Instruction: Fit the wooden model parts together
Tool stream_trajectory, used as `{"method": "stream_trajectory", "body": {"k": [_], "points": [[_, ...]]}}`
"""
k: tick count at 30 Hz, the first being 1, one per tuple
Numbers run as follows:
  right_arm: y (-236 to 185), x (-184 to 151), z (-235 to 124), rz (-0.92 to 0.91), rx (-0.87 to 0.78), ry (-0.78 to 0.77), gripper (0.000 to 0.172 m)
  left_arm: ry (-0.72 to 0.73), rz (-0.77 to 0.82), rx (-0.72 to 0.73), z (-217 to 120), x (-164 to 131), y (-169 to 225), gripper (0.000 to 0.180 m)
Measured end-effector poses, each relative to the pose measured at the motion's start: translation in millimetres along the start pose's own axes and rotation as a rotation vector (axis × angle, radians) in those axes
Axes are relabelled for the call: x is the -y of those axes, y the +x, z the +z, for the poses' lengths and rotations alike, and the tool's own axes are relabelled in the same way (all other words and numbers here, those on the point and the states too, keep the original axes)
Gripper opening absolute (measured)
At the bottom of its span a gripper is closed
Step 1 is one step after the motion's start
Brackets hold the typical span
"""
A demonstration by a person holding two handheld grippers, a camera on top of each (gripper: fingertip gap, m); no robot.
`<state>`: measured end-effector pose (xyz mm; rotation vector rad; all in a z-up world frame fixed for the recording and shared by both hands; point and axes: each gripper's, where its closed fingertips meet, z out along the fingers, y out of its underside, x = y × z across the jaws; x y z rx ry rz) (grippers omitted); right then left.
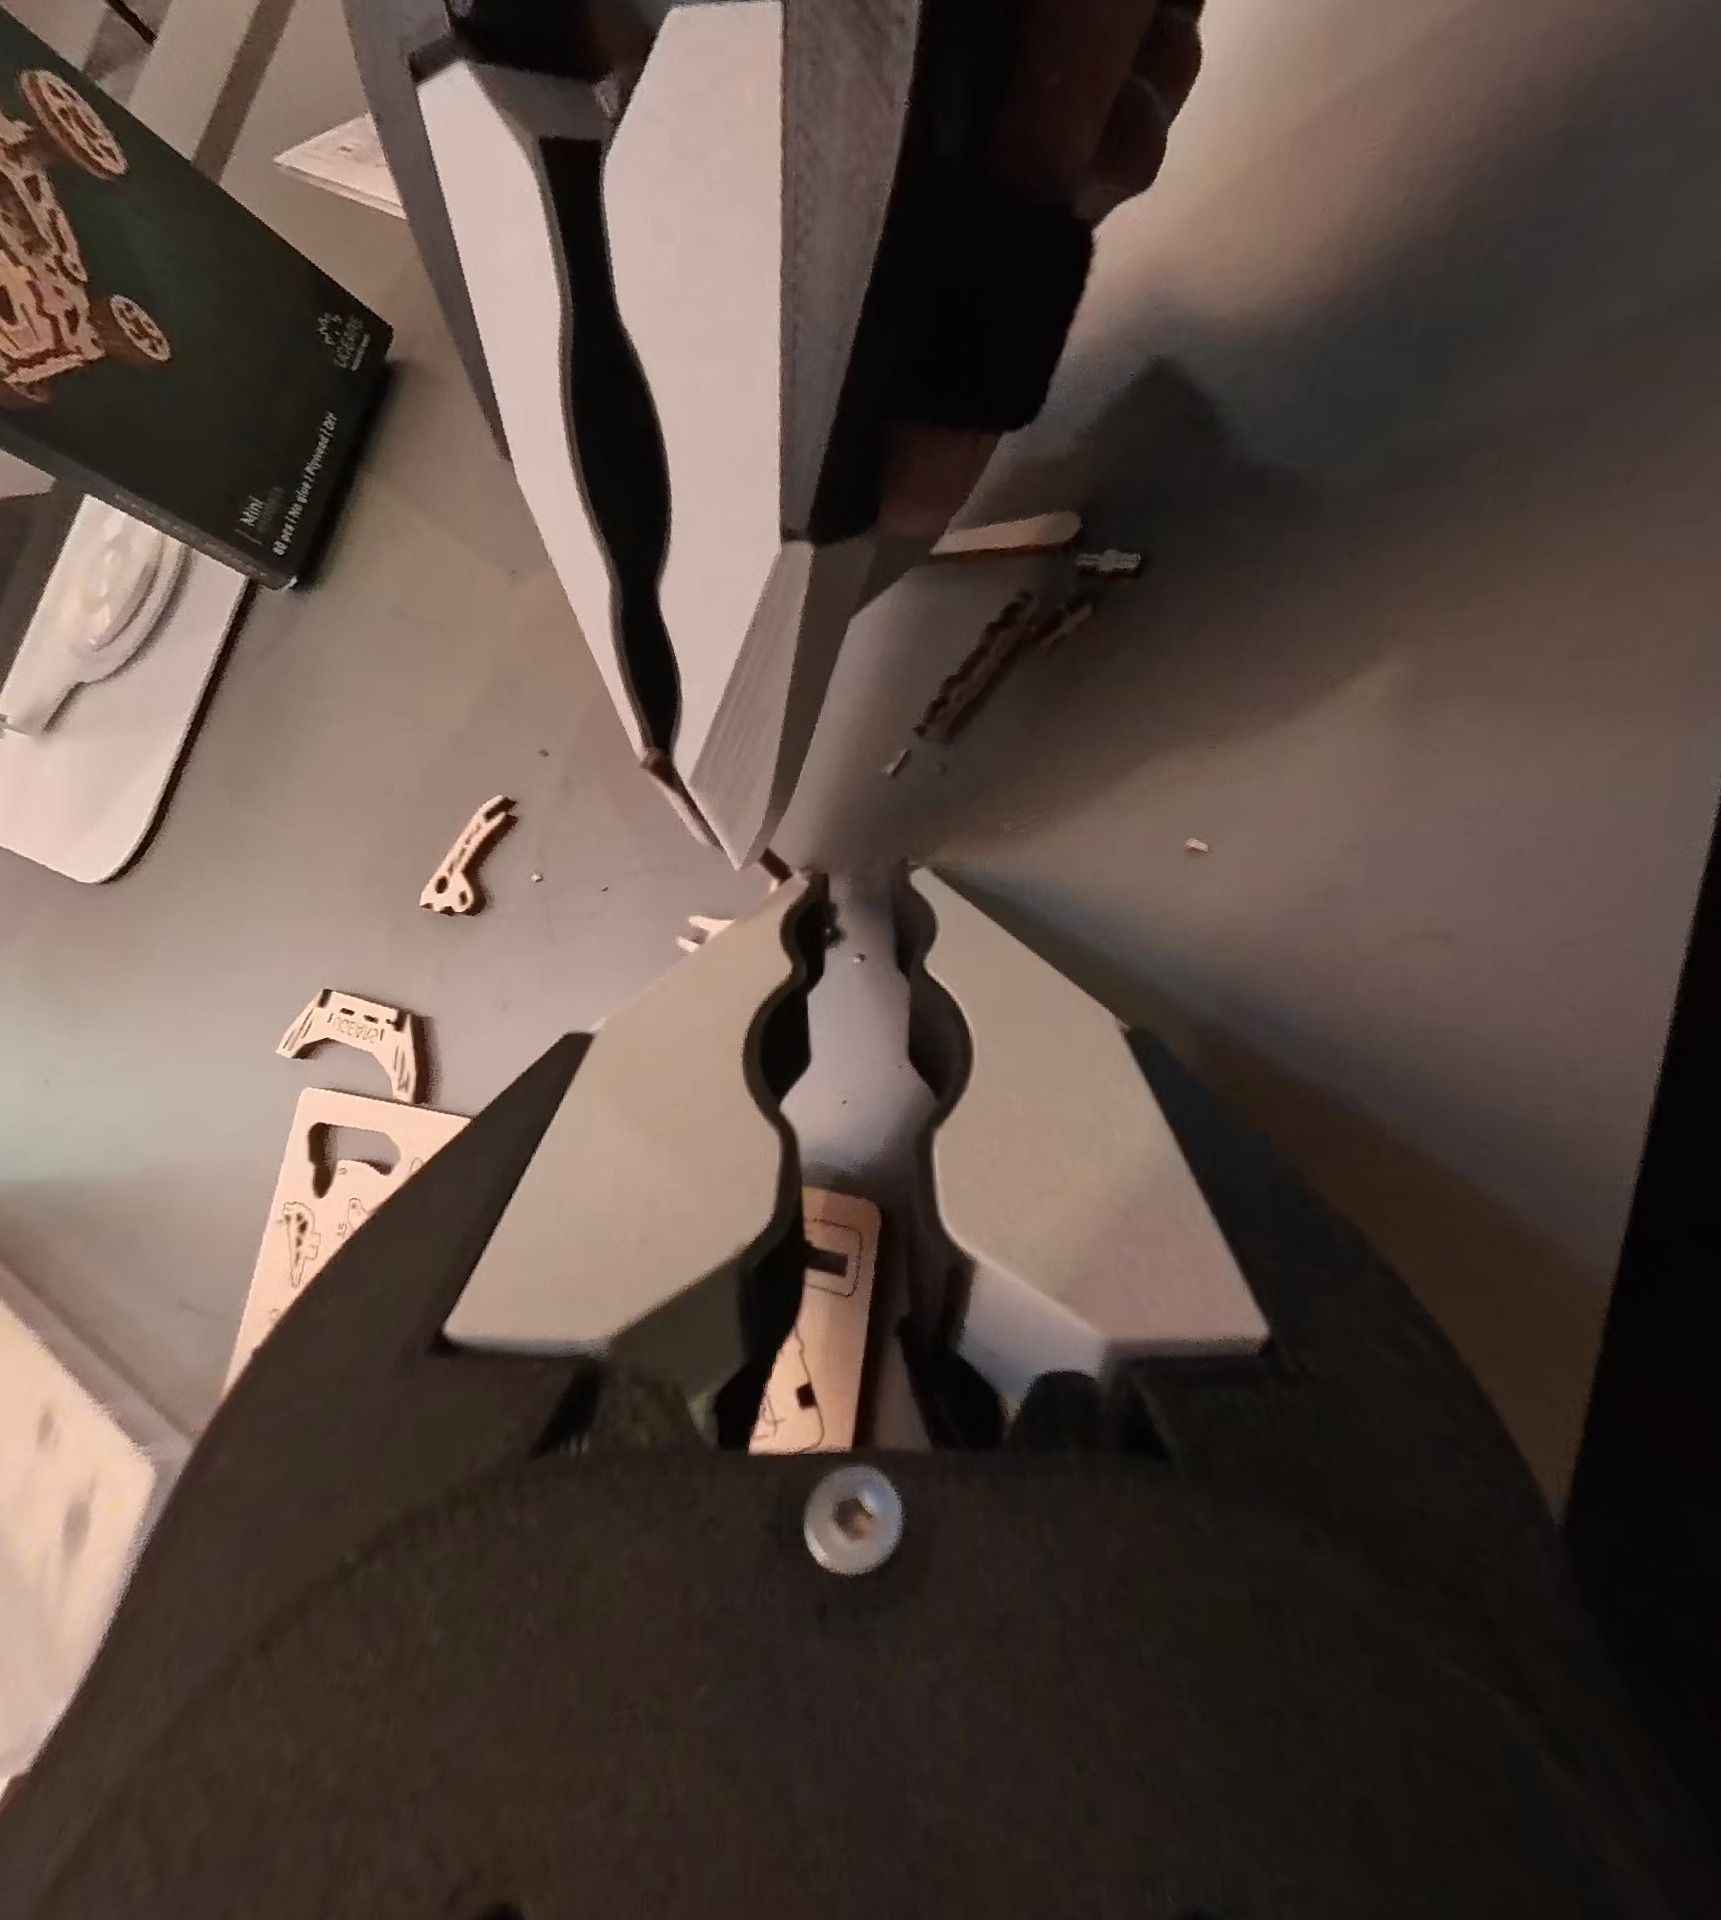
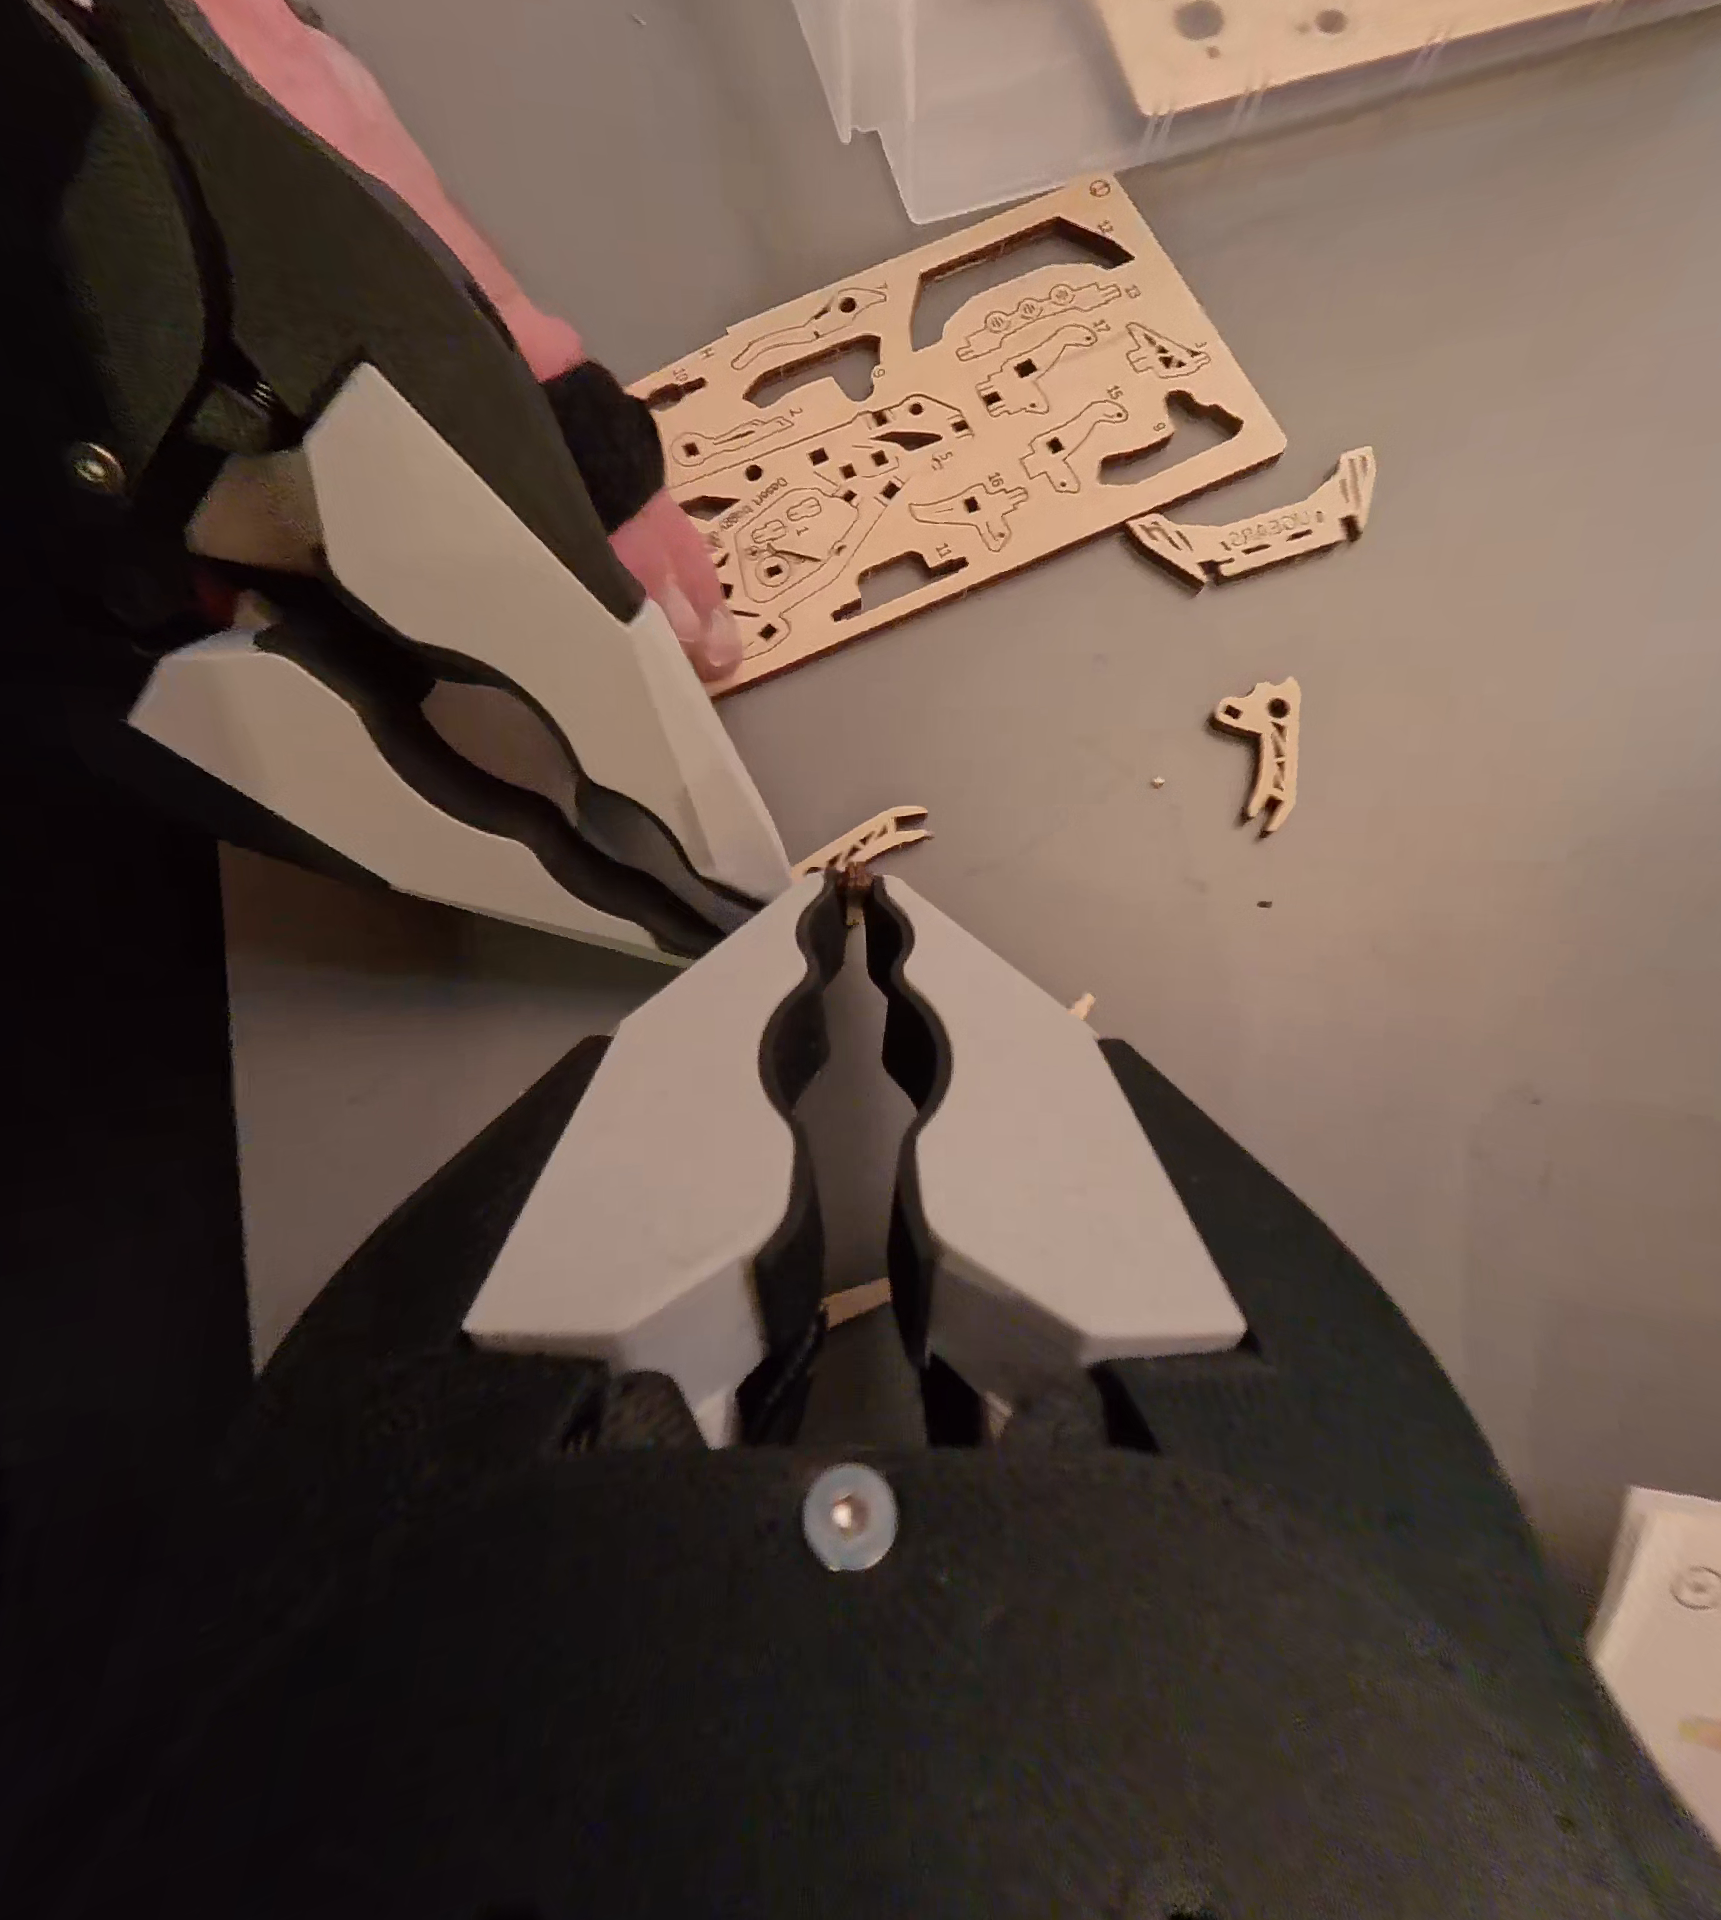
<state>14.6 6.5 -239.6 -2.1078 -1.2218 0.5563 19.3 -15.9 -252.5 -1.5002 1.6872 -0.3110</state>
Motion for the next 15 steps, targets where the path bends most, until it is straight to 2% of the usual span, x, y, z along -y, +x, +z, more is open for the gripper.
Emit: {"method": "stream_trajectory", "body": {"k": [1,5,8,15], "points": [[1.6,-0.3,-0.2,-0.001,-0.007,-0.002,0.002,0.010,-0.005,0.002,-1.5,0.7,-0.9,0.011],[0.2,2.6,-1.4,0.030,0.020,0.010,0.002,0.002,-0.003,-0.005,-2.3,-3.3,-2.7,0.012],[-0.2,2.6,0.1,0.031,0.028,0.001,0.002,-0.005,-0.001,-0.024,0.0,-3.9,-0.3,0.004],[-2.0,3.7,0.2,0.046,0.044,0.006,0.001,-0.012,-0.004,-0.016,1.1,-4.5,-1.4,0.003]]}}
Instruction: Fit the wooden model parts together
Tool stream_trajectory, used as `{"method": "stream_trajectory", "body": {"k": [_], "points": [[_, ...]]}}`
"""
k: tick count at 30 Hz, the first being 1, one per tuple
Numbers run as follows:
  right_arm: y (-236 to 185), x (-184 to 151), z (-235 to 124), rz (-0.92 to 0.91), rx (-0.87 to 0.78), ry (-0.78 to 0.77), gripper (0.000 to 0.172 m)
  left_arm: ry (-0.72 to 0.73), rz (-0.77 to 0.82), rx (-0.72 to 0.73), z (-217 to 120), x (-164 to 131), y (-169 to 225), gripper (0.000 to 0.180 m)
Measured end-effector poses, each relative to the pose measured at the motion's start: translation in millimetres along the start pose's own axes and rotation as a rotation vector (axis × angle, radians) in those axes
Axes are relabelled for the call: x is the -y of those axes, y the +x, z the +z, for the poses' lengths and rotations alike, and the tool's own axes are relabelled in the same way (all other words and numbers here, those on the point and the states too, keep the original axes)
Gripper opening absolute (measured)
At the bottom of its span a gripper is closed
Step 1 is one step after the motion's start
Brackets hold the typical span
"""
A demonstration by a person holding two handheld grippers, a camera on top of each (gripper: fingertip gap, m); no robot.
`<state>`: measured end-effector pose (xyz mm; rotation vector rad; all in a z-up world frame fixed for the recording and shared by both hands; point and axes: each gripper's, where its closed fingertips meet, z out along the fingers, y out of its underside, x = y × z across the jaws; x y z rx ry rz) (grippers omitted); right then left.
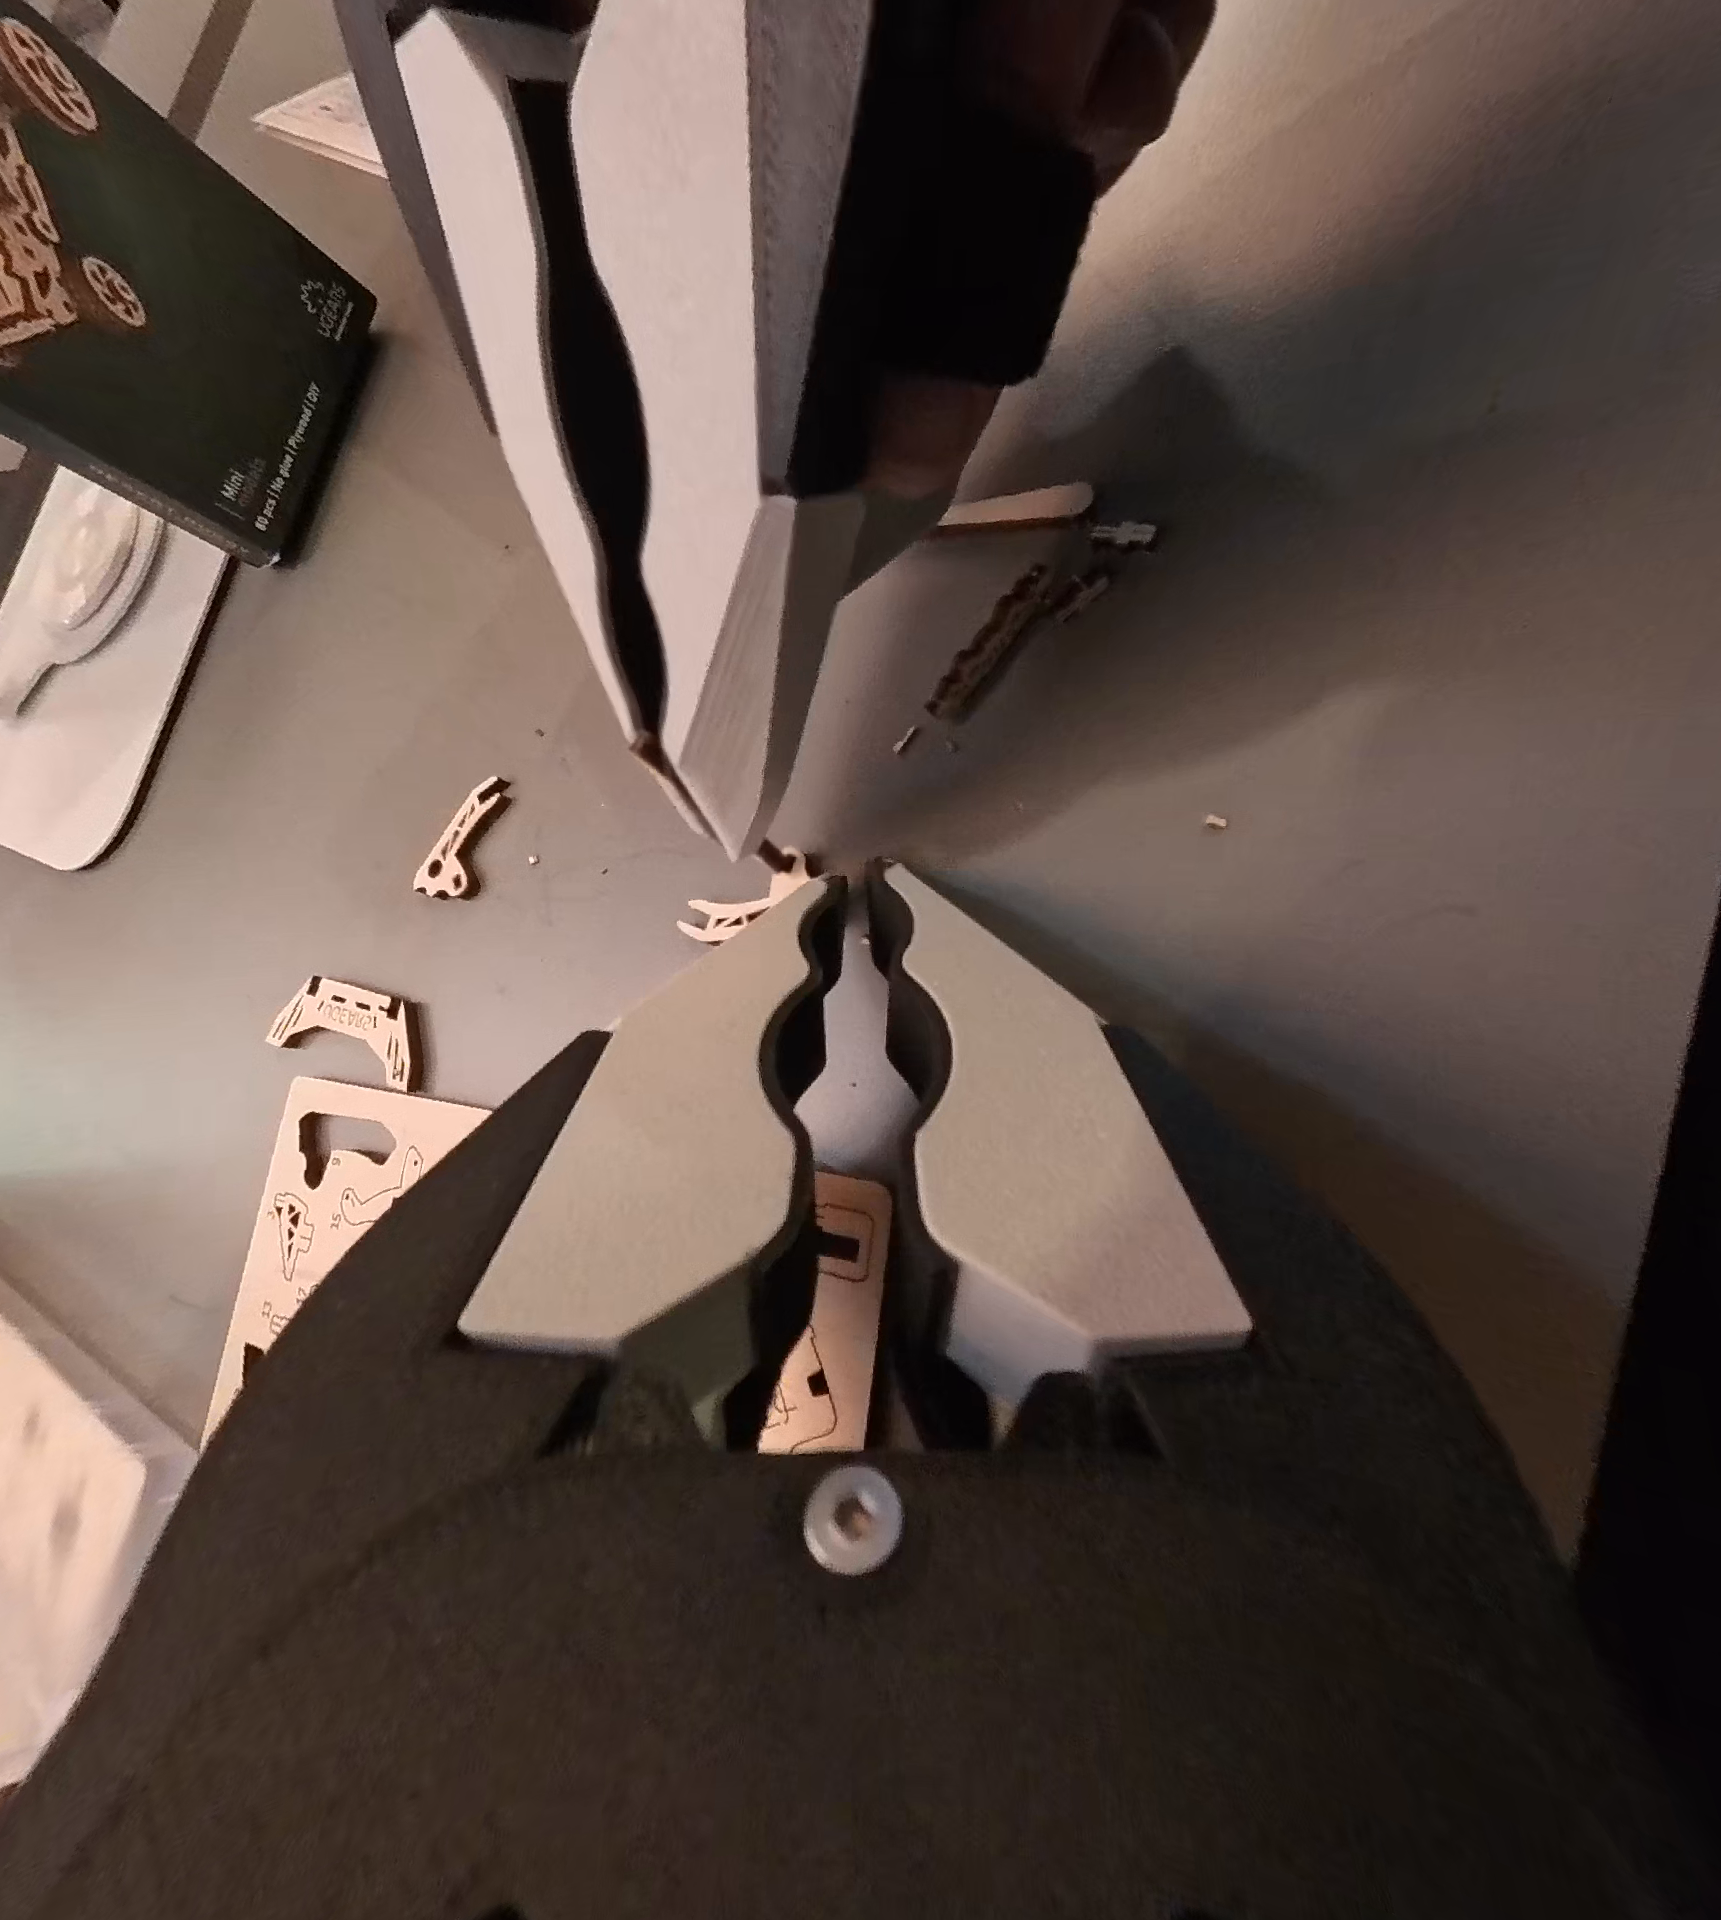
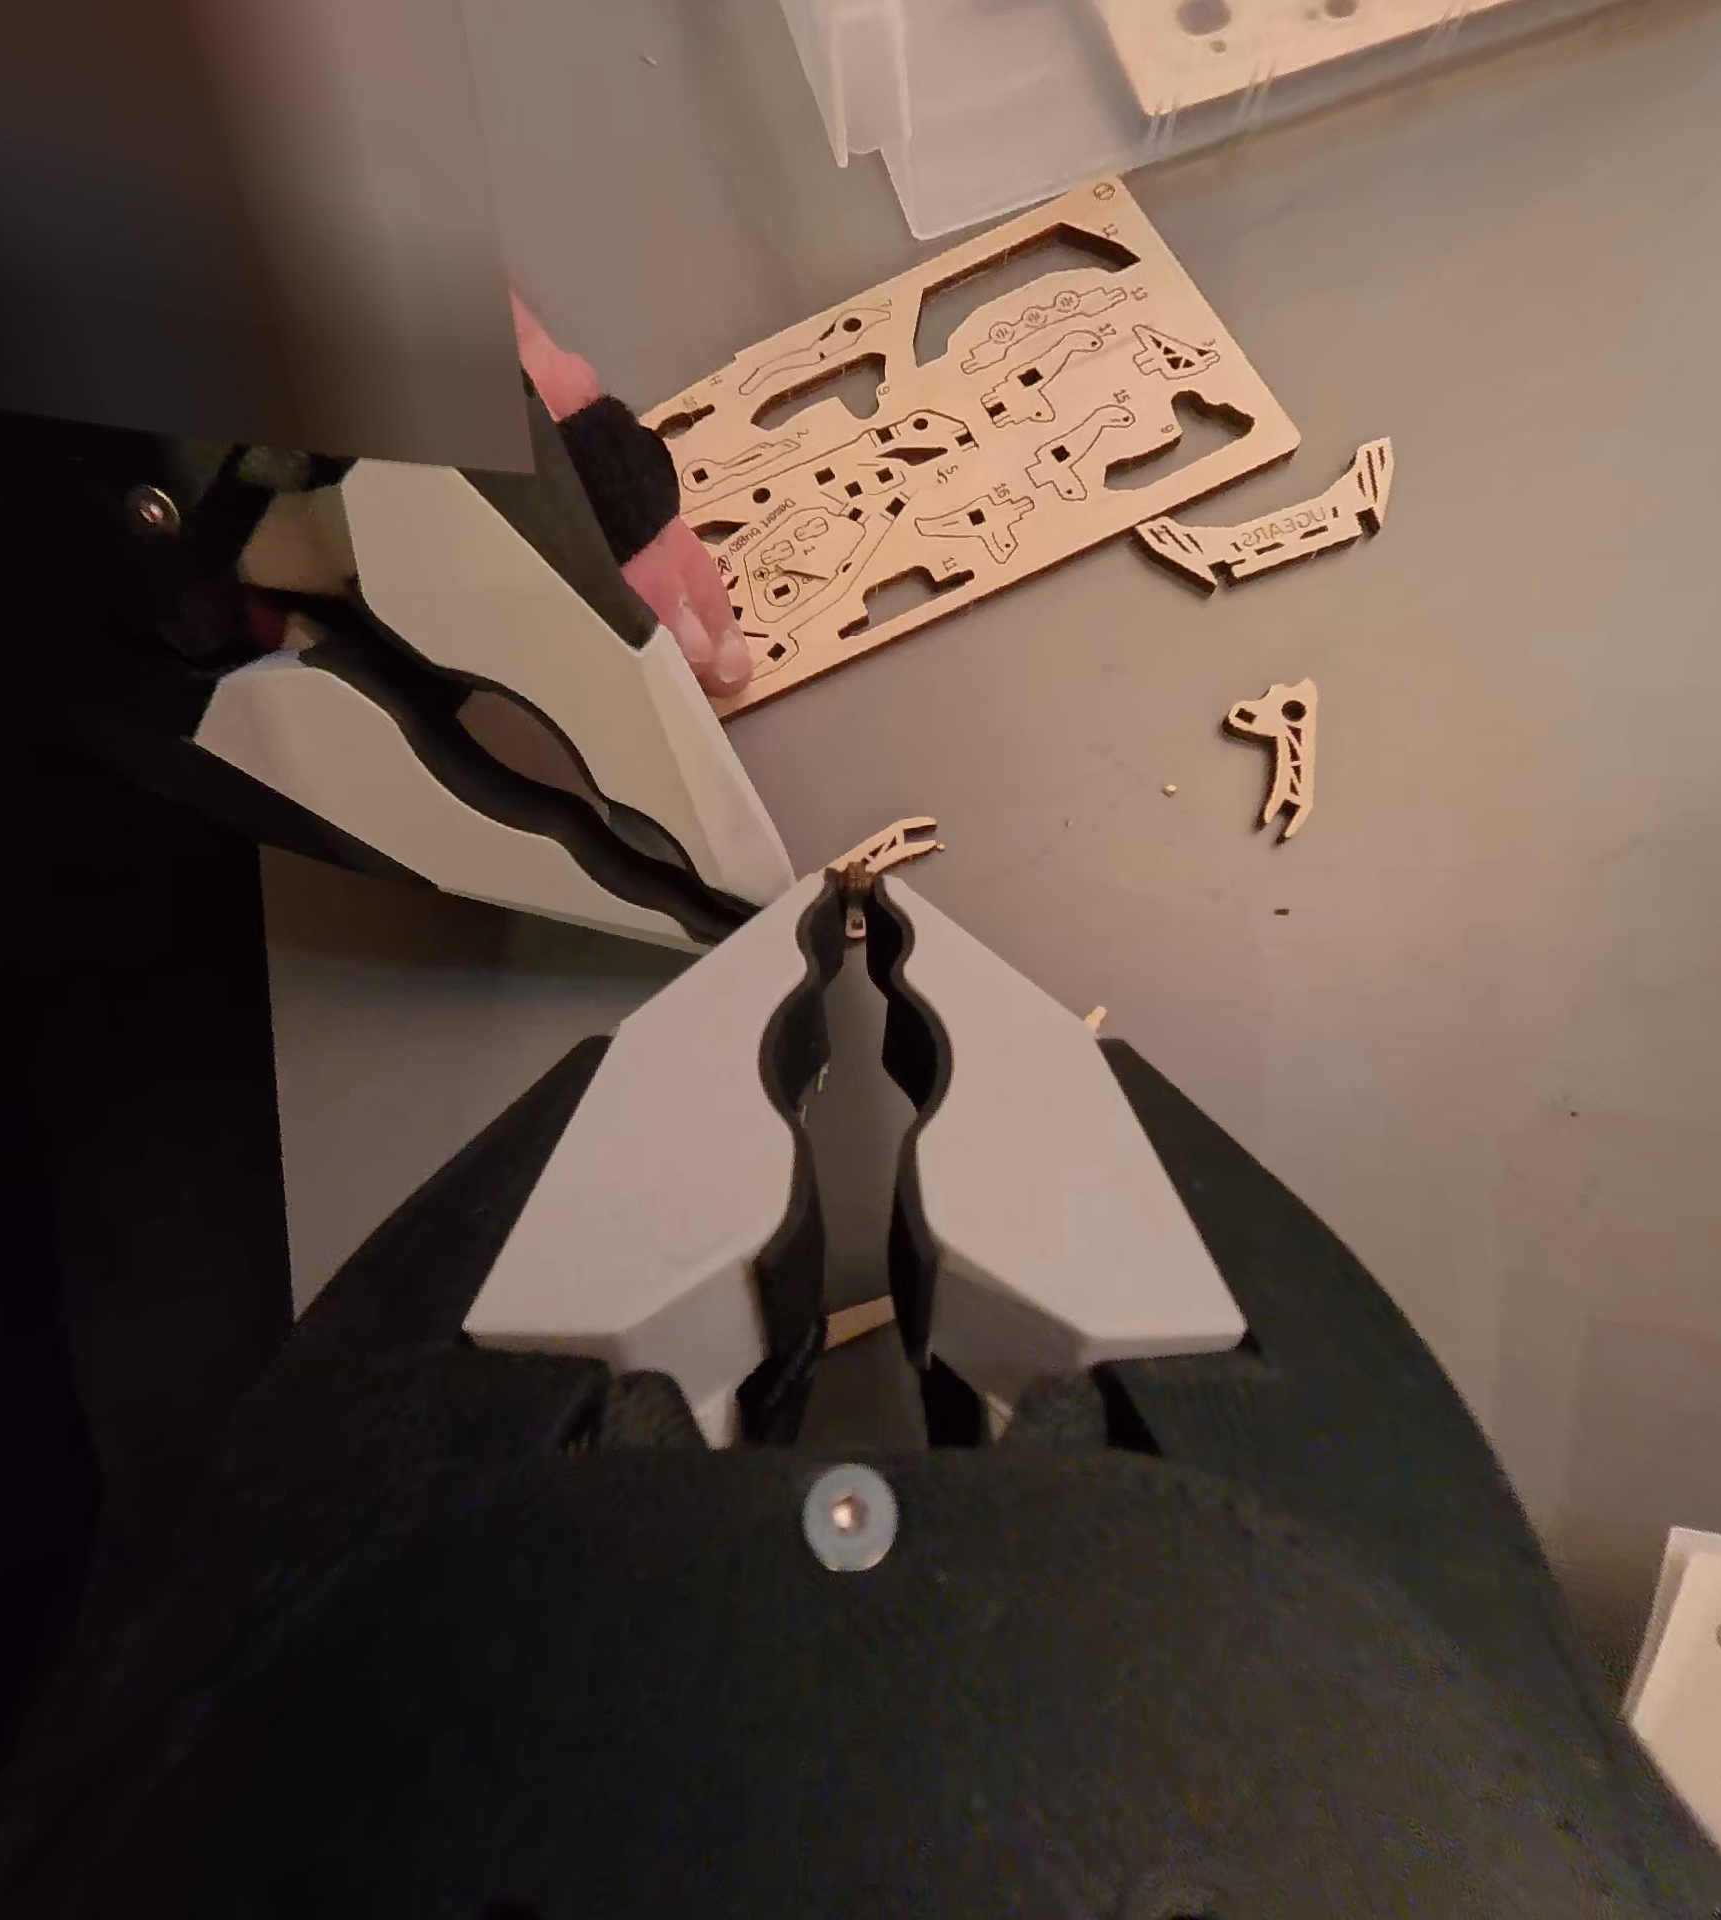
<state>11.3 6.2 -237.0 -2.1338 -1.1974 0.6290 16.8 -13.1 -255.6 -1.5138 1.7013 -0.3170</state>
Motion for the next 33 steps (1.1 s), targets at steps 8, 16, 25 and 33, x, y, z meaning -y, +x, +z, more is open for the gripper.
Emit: {"method": "stream_trajectory", "body": {"k": [8,16,25,33], "points": [[0.0,-2.4,1.0,-0.023,-0.012,-0.009,0.002,-0.001,0.003,0.002,0.7,0.2,-0.3,0.001],[-2.0,3.3,-0.8,-0.044,-0.037,0.016,0.001,-0.003,0.002,0.010,1.0,0.1,-1.6,0.001],[-0.3,-1.5,1.8,0.042,-0.059,-0.003,0.001,-0.004,0.004,0.010,1.1,0.1,-1.8,0.001],[1.6,-1.5,1.5,0.098,-0.075,0.020,0.002,-0.008,-0.002,0.049,-1.5,-2.0,-9.5,0.010]]}}
